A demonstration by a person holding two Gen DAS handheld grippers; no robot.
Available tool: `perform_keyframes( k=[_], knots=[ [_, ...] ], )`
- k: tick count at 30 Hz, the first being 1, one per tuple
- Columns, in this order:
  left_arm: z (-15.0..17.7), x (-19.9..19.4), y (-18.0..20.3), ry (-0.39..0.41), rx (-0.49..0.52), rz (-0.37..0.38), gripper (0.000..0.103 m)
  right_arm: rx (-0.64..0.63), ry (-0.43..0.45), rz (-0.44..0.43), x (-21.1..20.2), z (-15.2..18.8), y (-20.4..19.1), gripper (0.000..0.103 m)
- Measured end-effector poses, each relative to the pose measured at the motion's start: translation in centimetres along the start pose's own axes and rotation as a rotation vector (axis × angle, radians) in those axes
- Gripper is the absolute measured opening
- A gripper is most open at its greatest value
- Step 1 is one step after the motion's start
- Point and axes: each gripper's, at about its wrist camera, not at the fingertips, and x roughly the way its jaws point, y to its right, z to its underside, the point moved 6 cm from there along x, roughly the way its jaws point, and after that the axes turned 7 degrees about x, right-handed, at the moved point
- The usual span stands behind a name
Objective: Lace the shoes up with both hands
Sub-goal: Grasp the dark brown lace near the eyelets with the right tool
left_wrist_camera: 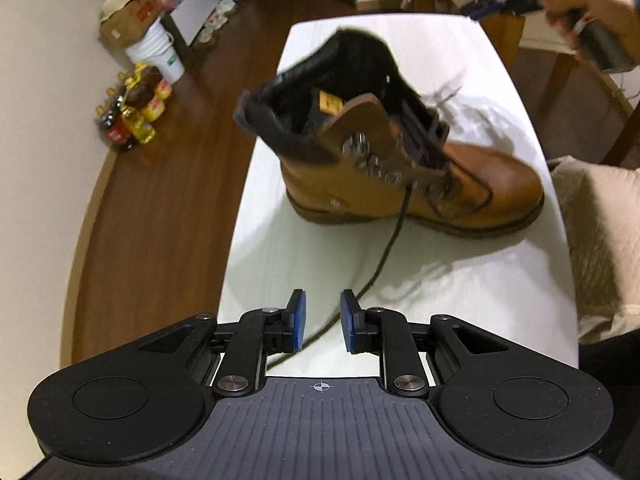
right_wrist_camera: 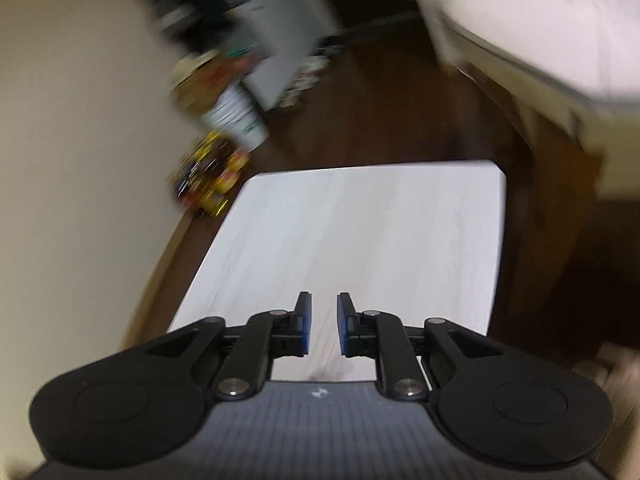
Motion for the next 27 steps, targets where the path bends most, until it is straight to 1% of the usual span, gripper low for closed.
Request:
perform_keyframes(
  k=[3,5,7,9,10,11,13,16,18,19,21,22,24,27],
  knots=[
    [0.0,0.3,0.4,0.024,0.012,0.008,0.023,-0.205,-0.116,-0.112,-0.3,2.8,-3.6,0.017],
    [-0.2,0.7,0.9,0.034,0.03,0.019,0.024,-0.311,-0.175,-0.166,-0.1,4.2,-5.4,0.016],
    [-0.4,1.0,1.5,0.04,0.048,0.032,0.026,-0.517,-0.234,-0.221,0.3,6.6,-8.1,0.016],
    [-0.6,1.2,2.2,0.045,0.06,0.038,0.026,-0.735,-0.264,-0.271,0.7,8.9,-10.6,0.016],
    [-0.6,1.4,2.4,0.046,0.066,0.04,0.026,-0.821,-0.267,-0.286,1.1,9.7,-11.4,0.016],
    [-0.7,1.5,2.7,0.048,0.071,0.041,0.026,-0.867,-0.271,-0.293,1.4,10.2,-11.8,0.016],
    [-0.7,1.8,3.0,0.051,0.081,0.04,0.026,-0.915,-0.275,-0.298,1.9,10.7,-12.5,0.016],
    [-0.6,2.2,3.5,0.064,0.094,0.036,0.026,-1.012,-0.272,-0.309,2.3,12.5,-13.2,0.016],
    [-0.9,2.8,3.7,0.069,0.096,0.029,0.026,-1.104,-0.241,-0.302,2.5,13.1,-13.3,0.016],
    [-1.0,3.1,3.7,0.075,0.1,0.026,0.026,-1.128,-0.233,-0.299,2.5,13.3,-13.5,0.016],
    [-1.4,3.5,4.0,0.096,0.108,0.03,0.026,-1.178,-0.228,-0.3,2.6,14.1,-13.8,0.013],
    [-1.6,3.7,4.1,0.106,0.111,0.032,0.026,-1.18,-0.234,-0.306,2.7,14.5,-13.5,0.005],
    [-2.1,4.0,4.3,0.122,0.122,0.034,0.026,-1.159,-0.251,-0.321,2.6,14.8,-13.4,0.005],
    [-2.9,5.0,4.6,0.135,0.129,0.043,0.026,-1.111,-0.246,-0.3,2.6,13.7,-12.7,0.004]
  ],
)
